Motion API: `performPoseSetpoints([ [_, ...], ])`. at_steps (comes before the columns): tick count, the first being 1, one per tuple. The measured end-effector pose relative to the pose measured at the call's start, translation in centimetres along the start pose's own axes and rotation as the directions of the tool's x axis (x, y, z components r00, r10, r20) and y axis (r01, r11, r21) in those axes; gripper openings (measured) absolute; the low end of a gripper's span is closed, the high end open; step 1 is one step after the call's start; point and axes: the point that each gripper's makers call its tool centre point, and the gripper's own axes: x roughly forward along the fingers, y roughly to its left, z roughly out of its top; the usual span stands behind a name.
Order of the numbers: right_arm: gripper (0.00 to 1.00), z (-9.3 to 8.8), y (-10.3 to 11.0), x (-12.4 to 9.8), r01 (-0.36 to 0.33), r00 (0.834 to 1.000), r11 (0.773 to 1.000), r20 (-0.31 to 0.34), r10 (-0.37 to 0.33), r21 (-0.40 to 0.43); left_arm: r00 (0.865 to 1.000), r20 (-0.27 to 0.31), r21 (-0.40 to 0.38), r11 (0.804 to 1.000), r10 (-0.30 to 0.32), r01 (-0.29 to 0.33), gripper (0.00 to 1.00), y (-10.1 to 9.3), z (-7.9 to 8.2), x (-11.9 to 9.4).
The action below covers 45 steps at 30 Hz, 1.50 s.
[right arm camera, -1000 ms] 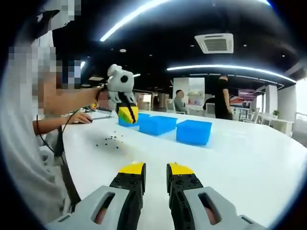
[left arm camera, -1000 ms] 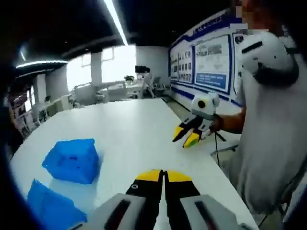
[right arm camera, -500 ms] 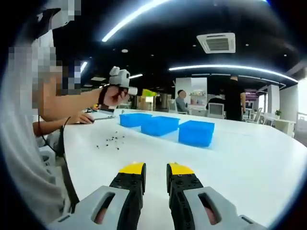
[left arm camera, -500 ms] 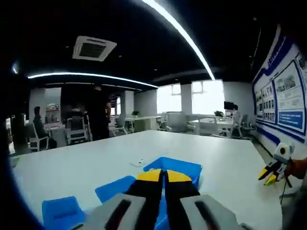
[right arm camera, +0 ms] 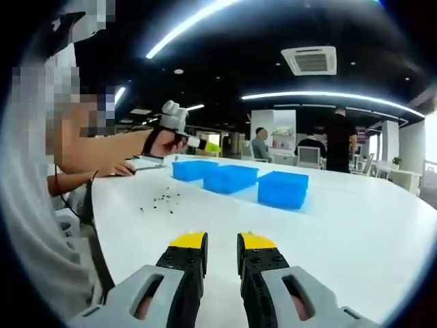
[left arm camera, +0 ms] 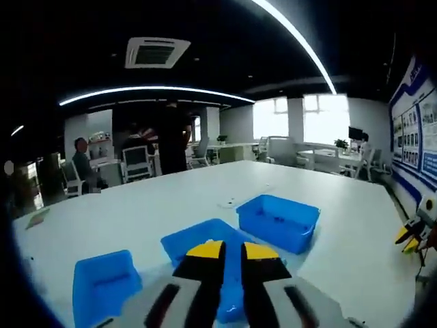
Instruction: Pick up the resistors one by one and place each resistor into its matching bin, sorting the parts by color and model until every resistor is separated into the correct bin for its type
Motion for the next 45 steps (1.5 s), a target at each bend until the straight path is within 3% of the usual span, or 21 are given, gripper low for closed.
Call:
performPoseSetpoints([
  [7, 0.20, 0.0, 0.3, 0.2, -0.005, 1.000, 1.000, -0.001, 0.005, 0.001, 1.000, -0.022, 0.038, 0.999, -0.021, 0.022, 0.12, -0.7, -0.3, -1.2],
  [13, 0.20, 0.2, 0.3, 0.6, -0.019, 1.000, 1.000, -0.008, 0.019, -0.002, 0.998, 0.000, 0.103, 0.993, -0.061, 0.061, 0.11, -3.2, -0.4, -3.3],
  [16, 0.20, 0.4, 0.4, 1.1, -0.042, 0.999, 0.999, -0.009, 0.042, 0.007, 0.996, 0.048, 0.081, 0.994, -0.077, 0.073, 0.09, -4.5, -0.9, -4.9],
  [19, 0.20, 0.6, 1.3, 2.3, -0.099, 0.995, 0.994, -0.011, 0.100, 0.038, 0.996, 0.057, 0.053, 0.996, -0.070, 0.067, 0.09, -5.4, -2.5, -6.4],
  [22, 0.20, 0.7, 2.0, 3.6, -0.143, 0.989, 0.990, -0.039, 0.143, 0.002, 0.996, 0.069, -0.001, 0.998, -0.059, 0.060, 0.08, -6.0, -3.8, -8.2],
  [29, 0.20, 2.4, 3.0, 6.0, -0.172, 0.985, 0.984, -0.032, 0.171, -0.052, 0.995, 0.099, -0.037, 0.999, -0.030, 0.034, 0.08, -5.4, -3.8, -11.6],
  [32, 0.20, 2.3, 3.5, 6.5, -0.165, 0.986, 0.984, -0.040, 0.162, -0.074, 0.996, 0.063, 0.042, 0.997, -0.068, 0.066, 0.08, -5.5, -3.4, -12.0],
  [34, 0.20, 2.1, 3.7, 6.7, -0.163, 0.986, 0.985, -0.041, 0.161, -0.063, 0.994, -0.002, 0.140, 0.985, -0.105, 0.104, 0.09, -5.9, -3.3, -11.7],
  [35, 0.20, 1.9, 3.9, 6.7, -0.161, 0.986, 0.985, -0.042, 0.159, -0.053, 0.988, -0.071, 0.212, 0.965, -0.140, 0.152, 0.09, -6.5, -3.6, -11.5],
  [37, 0.20, 1.5, 4.1, 6.7, -0.159, 0.986, 0.986, -0.057, 0.156, -0.050, 0.965, -0.197, 0.274, 0.935, -0.175, 0.226, 0.09, -7.6, -4.9, -11.3],
  [40, 0.20, 1.5, 4.0, 6.6, -0.154, 0.987, 0.987, -0.062, 0.151, -0.049, 0.888, -0.416, 0.317, 0.884, -0.195, 0.343, 0.09, -9.4, -8.4, -11.3],
  [41, 0.20, 1.5, 4.0, 6.5, -0.154, 0.987, 0.987, -0.062, 0.151, -0.048, 0.880, -0.431, 0.316, 0.881, -0.198, 0.353, 0.09, -9.6, -8.7, -11.2],
  [43, 0.20, 1.7, 3.6, 6.3, -0.137, 0.989, 0.989, -0.063, 0.134, -0.046, 0.837, -0.477, 0.278, 0.857, -0.269, 0.434, 0.09, -11.2, -10.4, -10.5],
  [45, 0.20, 1.9, 3.2, 6.0, -0.127, 0.990, 0.991, -0.061, 0.124, -0.046, 0.812, -0.507, 0.242, 0.857, -0.288, 0.455, 0.10, -11.4, -11.2, -10.2],
])
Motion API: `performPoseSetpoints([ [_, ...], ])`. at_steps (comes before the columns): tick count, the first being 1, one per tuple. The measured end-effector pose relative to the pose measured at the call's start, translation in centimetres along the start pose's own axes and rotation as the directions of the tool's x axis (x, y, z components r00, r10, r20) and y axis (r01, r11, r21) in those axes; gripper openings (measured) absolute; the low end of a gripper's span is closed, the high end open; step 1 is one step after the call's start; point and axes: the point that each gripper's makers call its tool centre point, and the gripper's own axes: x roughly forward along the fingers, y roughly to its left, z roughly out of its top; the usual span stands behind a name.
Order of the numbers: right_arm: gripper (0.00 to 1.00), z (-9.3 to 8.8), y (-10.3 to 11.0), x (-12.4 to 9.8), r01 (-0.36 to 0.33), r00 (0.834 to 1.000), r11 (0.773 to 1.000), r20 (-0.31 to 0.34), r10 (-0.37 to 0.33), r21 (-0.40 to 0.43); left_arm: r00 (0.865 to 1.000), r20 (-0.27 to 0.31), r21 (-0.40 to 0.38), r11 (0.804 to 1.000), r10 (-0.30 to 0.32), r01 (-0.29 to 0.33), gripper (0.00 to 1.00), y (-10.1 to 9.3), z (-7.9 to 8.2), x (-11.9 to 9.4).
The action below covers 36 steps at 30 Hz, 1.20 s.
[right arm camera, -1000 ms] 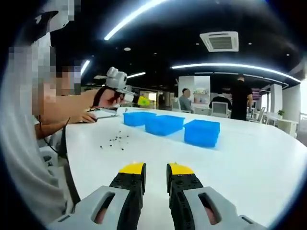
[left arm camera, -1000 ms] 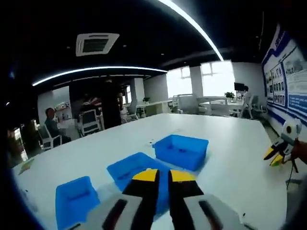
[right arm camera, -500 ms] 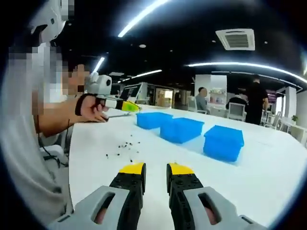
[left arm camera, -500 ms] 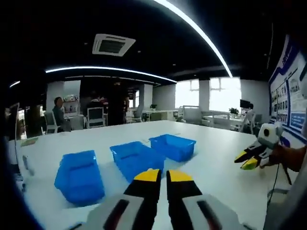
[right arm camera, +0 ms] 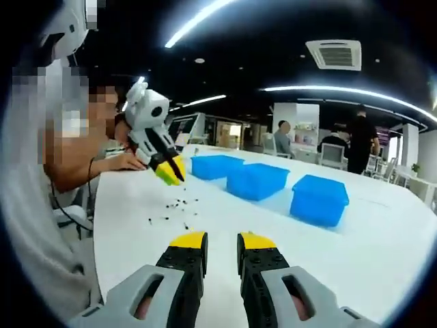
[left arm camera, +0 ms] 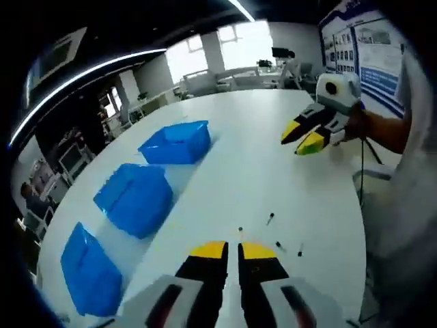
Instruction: Pick up the resistors one by one and place each resistor into its matching bin, sorting the parts by color and model until every resistor is separated into the correct bin for its type
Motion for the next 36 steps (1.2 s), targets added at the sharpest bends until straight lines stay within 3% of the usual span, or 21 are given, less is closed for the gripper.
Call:
performPoseSetpoints([
  [5, 0.20, -0.1, -0.8, -0.8, 0.016, 1.000, 1.000, -0.012, -0.016, -0.005, 0.996, -0.084, 0.028, 0.999, -0.028, 0.031, 0.12, 0.1, -0.9, 0.3],
  [10, 0.20, -0.5, -1.5, -1.3, 0.035, 0.999, 0.999, -0.028, -0.035, -0.007, 0.996, -0.071, -0.010, 0.999, -0.047, 0.046, 0.12, 0.2, -0.5, 1.3],
  [17, 0.20, -1.0, -1.5, -1.3, 0.045, 0.999, 0.999, -0.026, -0.044, 0.016, 0.991, -0.111, -0.034, 0.997, -0.079, 0.076, 0.12, -0.2, -1.4, 2.3],
  [22, 0.20, -1.1, -1.4, -1.4, 0.042, 0.999, 0.999, -0.025, -0.041, 0.019, 0.989, -0.106, -0.070, 0.993, -0.106, 0.099, 0.12, -0.8, -1.6, 2.5],
  [25, 0.20, -1.1, -1.2, -1.3, 0.035, 0.999, 0.999, -0.026, -0.035, 0.015, 0.987, -0.130, -0.079, 0.993, -0.098, 0.089, 0.12, -0.5, -2.1, 2.6],
  [36, 0.20, -1.5, -1.4, -1.4, 0.037, 0.999, 0.999, -0.030, -0.037, 0.007, 0.977, -0.155, -0.060, 0.989, -0.146, 0.139, 0.08, -0.3, -1.7, 3.2],
])
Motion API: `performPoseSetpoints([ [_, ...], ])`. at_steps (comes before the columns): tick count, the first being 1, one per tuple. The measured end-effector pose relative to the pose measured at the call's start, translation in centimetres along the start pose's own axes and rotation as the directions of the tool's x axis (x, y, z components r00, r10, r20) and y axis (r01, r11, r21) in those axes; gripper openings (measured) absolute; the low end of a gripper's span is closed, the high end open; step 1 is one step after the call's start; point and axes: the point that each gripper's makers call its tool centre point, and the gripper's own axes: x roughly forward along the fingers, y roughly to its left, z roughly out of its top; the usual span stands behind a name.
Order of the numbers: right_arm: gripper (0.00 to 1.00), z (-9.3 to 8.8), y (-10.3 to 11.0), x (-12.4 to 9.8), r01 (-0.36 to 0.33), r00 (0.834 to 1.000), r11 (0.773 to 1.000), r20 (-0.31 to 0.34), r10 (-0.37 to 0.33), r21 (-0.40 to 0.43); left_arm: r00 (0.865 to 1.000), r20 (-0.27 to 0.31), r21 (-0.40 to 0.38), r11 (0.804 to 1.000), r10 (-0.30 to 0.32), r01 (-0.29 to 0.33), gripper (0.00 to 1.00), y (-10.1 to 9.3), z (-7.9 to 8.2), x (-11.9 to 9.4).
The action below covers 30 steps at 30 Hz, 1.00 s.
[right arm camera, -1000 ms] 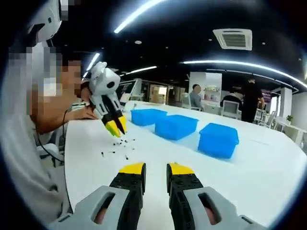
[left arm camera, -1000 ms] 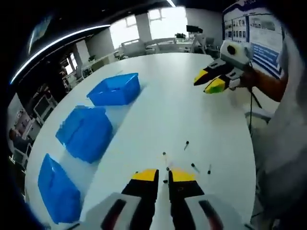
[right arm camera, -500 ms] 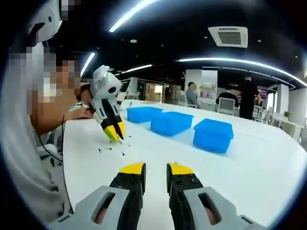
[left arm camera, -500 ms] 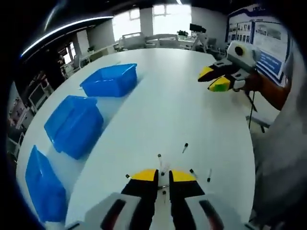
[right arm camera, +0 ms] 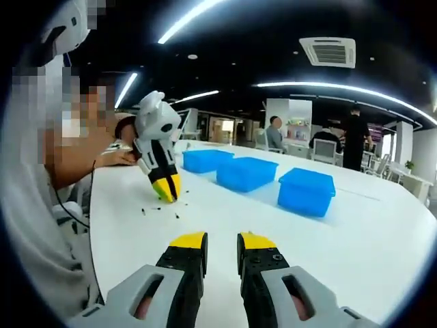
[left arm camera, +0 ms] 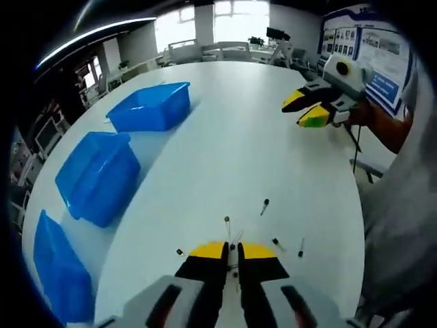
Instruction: Pick up the resistors one by one and place each resistor into its matching bin, sorting the parts by color and model until every resistor is separated into the correct bin for its type
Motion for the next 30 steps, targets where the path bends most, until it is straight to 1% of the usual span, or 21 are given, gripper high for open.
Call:
performPoseSetpoints([
  [1, 0.20, 0.0, 0.0, 0.0, 0.001, 1.000, 1.000, 0.001, -0.001, 0.000, 1.000, -0.003, 0.005, 1.000, -0.020, 0.020, 0.06, -0.3, 0.0, 0.0],
  [6, 0.20, -0.1, -0.2, -0.2, 0.014, 1.000, 1.000, 0.007, -0.014, 0.009, 0.999, -0.014, 0.014, 0.999, -0.035, 0.035, 0.06, -0.4, -0.1, 0.1],
  [9, 0.20, -0.1, -0.2, -0.4, 0.017, 1.000, 1.000, 0.015, -0.017, 0.015, 0.999, 0.025, -0.026, 0.999, -0.033, 0.034, 0.05, -0.1, -0.2, -0.1],
  [10, 0.20, -0.1, -0.2, -0.4, 0.017, 1.000, 1.000, 0.016, -0.018, 0.017, 0.998, 0.056, -0.044, 0.999, -0.025, 0.028, 0.05, 0.0, 0.0, -0.2],
  [12, 0.20, -0.2, -0.3, -0.5, 0.018, 1.000, 1.000, 0.015, -0.019, 0.020, 0.989, 0.139, -0.075, 0.995, -0.050, 0.061, 0.05, -0.3, 0.7, -0.8],
  [14, 0.20, -0.4, -0.4, -0.6, 0.020, 1.000, 1.000, 0.012, -0.020, 0.022, 0.971, 0.230, -0.096, 0.991, -0.066, 0.090, 0.05, -0.4, 1.7, -2.0],
  [16, 0.20, -0.6, -0.5, -0.6, 0.020, 1.000, 0.999, 0.008, -0.020, 0.025, 0.946, 0.319, -0.101, 0.991, -0.053, 0.089, 0.05, -0.2, 2.8, -3.2],
  [17, 0.20, -0.7, -0.5, -0.5, 0.019, 1.000, 0.999, 0.006, -0.019, 0.026, 0.929, 0.367, -0.102, 0.991, -0.043, 0.085, 0.05, 0.0, 3.4, -4.0],
  [18, 0.20, -0.7, -0.5, -0.5, 0.017, 1.000, 1.000, 0.005, -0.017, 0.024, 0.918, 0.395, -0.106, 0.991, -0.036, 0.085, 0.05, 0.2, 3.8, -4.4],
  [19, 0.20, -0.7, -0.4, -0.4, 0.015, 1.000, 1.000, 0.006, -0.015, 0.022, 0.898, 0.440, -0.106, 0.991, -0.023, 0.077, 0.05, 0.4, 4.5, -5.0],
  [20, 0.20, -0.6, -0.4, -0.3, 0.012, 1.000, 1.000, 0.007, -0.012, 0.022, 0.864, 0.503, -0.122, 0.991, 0.020, 0.049, 0.05, 1.3, 5.5, -5.9],
  [21, 0.20, -0.6, -0.3, -0.2, 0.010, 1.000, 1.000, 0.009, -0.010, 0.022, 0.838, 0.542, -0.151, 0.988, 0.058, 0.029, 0.05, 2.1, 6.2, -6.4],
  [22, 0.20, -0.6, -0.2, 0.0, 0.008, 1.000, 1.000, 0.009, -0.008, 0.022, 0.812, 0.573, -0.186, 0.982, 0.114, -0.006, 0.06, 3.3, 6.8, -7.0],
  [23, 0.20, -0.6, -0.1, 0.1, 0.005, 1.000, 1.000, 0.008, -0.005, 0.021, 0.799, 0.580, -0.216, 0.976, 0.161, -0.040, 0.06, 4.2, 7.2, -7.4],
  [24, 0.20, -0.5, 0.0, 0.2, 0.002, 1.000, 1.000, 0.008, -0.002, 0.020, 0.782, 0.589, -0.233, 0.969, 0.206, -0.080, 0.06, 5.2, 7.7, -7.9],
  [25, 0.20, -0.5, 0.2, 0.3, -0.003, 1.000, 1.000, 0.009, 0.003, 0.019, 0.737, 0.619, -0.260, 0.956, 0.272, -0.135, 0.06, 6.4, 8.6, -8.8],
  [26, 0.20, -0.4, 0.4, 0.4, -0.007, 1.000, 1.000, 0.010, 0.007, 0.017, 0.687, 0.645, -0.310, 0.936, 0.336, -0.166, 0.05, 7.8, 9.3, -9.7],
  [27, 0.20, -0.4, 0.4, 0.5, -0.009, 1.000, 1.000, 0.010, 0.009, 0.016, 0.649, 0.657, -0.355, 0.917, 0.383, -0.183, 0.05, 8.9, 9.7, -10.4],
  [28, 0.20, -0.3, 0.5, 0.5, -0.011, 1.000, 1.000, 0.011, 0.011, 0.015, 0.618, 0.658, -0.400, 0.895, 0.429, -0.195, 0.05, 10.1, 10.0, -11.0],
  [29, 0.20, -0.3, 0.5, 0.5, -0.011, 1.000, 1.000, 0.011, 0.011, 0.014, 0.603, 0.657, -0.424, 0.884, 0.452, -0.200, 0.05, 10.7, 10.1, -11.2],
  [30, 0.20, -0.2, 0.5, 0.4, -0.011, 1.000, 1.000, 0.011, 0.011, 0.013, 0.609, 0.660, -0.413, 0.890, 0.439, -0.194, 0.05, 11.3, 10.3, -11.1],
])
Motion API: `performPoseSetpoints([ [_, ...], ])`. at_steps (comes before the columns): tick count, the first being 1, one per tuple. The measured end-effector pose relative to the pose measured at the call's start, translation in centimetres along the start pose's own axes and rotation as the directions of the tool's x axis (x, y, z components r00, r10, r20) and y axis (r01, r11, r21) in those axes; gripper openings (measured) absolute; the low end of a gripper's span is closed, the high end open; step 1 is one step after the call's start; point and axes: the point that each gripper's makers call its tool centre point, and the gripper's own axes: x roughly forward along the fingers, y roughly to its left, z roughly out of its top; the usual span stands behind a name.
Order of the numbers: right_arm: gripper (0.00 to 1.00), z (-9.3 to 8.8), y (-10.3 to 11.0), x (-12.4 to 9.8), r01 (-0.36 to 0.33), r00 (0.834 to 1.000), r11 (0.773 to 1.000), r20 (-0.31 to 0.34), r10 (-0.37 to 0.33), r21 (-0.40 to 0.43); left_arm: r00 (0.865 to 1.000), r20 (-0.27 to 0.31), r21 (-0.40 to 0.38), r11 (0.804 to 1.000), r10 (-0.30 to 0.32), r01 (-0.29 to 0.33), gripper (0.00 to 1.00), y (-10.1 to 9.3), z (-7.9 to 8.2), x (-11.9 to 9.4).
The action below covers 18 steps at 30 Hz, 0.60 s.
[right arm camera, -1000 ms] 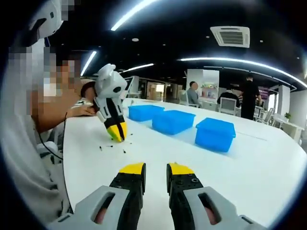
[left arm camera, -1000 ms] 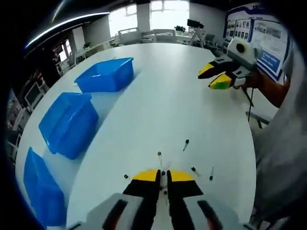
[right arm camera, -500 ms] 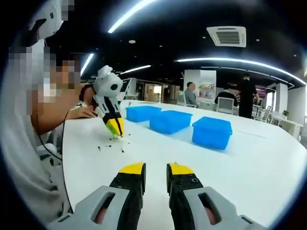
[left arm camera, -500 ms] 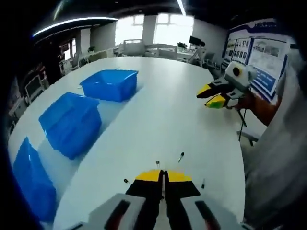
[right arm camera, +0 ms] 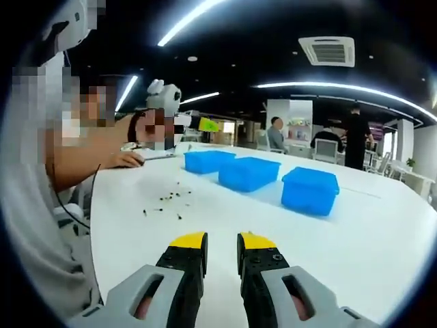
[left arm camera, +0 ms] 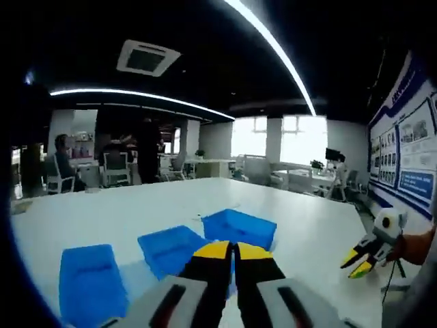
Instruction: Pick up the resistors one by one and place each resistor into its matching bin, sorting the parts by color and model until every resistor is separated into the correct bin for its type
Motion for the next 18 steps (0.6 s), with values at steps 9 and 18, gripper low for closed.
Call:
performPoseSetpoints([
  [9, 0.20, 0.0, -1.1, -1.4, 0.040, 0.999, 0.999, 0.006, -0.040, 0.010, 0.964, -0.149, 0.296, 0.940, 0.220, -0.168, 0.06, 5.4, -1.2, 2.9],
  [18, 0.20, 0.2, -1.5, -2.1, 0.062, 0.998, 0.998, 0.018, -0.062, 0.012, 0.966, -0.152, 0.118, 0.975, 0.207, -0.190, 0.14, 6.2, -2.2, 2.9],
])
